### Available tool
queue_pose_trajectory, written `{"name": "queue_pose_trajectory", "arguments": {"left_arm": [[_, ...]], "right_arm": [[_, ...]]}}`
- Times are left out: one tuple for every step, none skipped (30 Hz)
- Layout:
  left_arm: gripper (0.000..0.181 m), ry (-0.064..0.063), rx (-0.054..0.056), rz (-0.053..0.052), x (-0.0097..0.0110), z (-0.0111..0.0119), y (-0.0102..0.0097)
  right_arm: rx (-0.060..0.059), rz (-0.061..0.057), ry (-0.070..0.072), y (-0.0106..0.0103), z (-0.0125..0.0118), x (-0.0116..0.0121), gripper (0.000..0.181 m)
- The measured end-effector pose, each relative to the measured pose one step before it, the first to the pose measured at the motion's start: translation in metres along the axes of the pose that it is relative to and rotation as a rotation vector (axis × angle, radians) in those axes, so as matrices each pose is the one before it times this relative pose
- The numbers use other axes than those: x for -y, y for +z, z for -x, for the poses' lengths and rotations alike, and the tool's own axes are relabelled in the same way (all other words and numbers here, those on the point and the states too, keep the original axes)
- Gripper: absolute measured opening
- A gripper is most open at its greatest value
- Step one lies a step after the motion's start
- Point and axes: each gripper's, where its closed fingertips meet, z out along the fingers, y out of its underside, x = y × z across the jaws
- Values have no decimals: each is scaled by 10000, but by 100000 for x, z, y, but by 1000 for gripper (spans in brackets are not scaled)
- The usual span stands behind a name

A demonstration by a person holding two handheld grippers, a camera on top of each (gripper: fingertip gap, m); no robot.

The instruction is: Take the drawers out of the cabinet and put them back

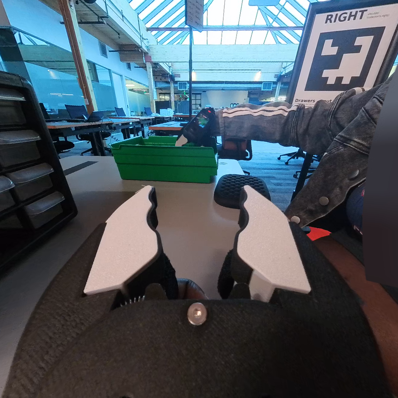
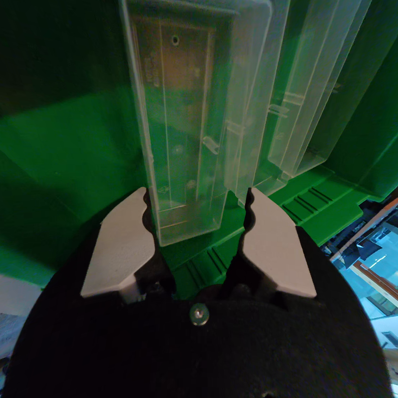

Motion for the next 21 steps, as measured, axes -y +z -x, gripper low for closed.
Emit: {"name": "queue_pose_trajectory", "arguments": {"left_arm": [[74,12,-1,6,-8,-6,-2],[74,5,-2,7,-11,-5,3],[74,2,-3,3,-5,-8,6],[74,3,4,9,-13,1,1],[74,7,0,15,-21,-1,-3],[74,4,-3,5,-18,-7,3],[74,-1,-11,-2,1,-14,15],[74,-2,0,8,-10,-2,-6],[74,-2,3,9,-13,19,5],[74,-5,12,8,-20,20,-1],[74,-2,3,12,-27,14,10],[74,5,-2,9,-13,-4,1],[74,17,2,13,-28,-5,0],[74,17,6,12,-17,-1,2],[74,3,3,5,-6,6,-3],[74,-5,1,4,-15,5,2],[74,-8,-4,-1,1,2,-2],[74,-10,0,1,-12,15,2],[74,-1,2,14,-29,10,-5],[74,7,0,13,-19,1,13],[74,7,-7,9,-22,-24,3]], "right_arm": [[-12,14,64,-30,-65,-59,84],[-49,8,14,-38,-113,-40,84],[-104,-23,-32,-64,-165,-24,85],[-107,-64,-24,-107,-158,22,86],[-105,-62,-11,-117,-146,0,85],[-97,-66,-35,-156,-105,2,82],[-103,-139,-105,-166,-27,94,74],[-206,-195,-141,-146,-114,191,66],[-176,-178,-111,-94,-63,212,60],[-44,-127,-9,-41,73,177,58],[14,-56,108,19,68,99,58],[61,-60,164,65,89,92,58],[93,-77,175,69,114,99,57],[87,-63,182,81,96,64,54],[123,-61,217,69,124,63,51],[100,-68,270,63,70,93,48],[105,-90,277,36,90,105,45],[107,-107,254,19,79,149,43],[38,-86,159,10,11,122,42],[-62,-27,25,14,-113,37,43],[-96,9,-49,31,-146,-25,44]]}}
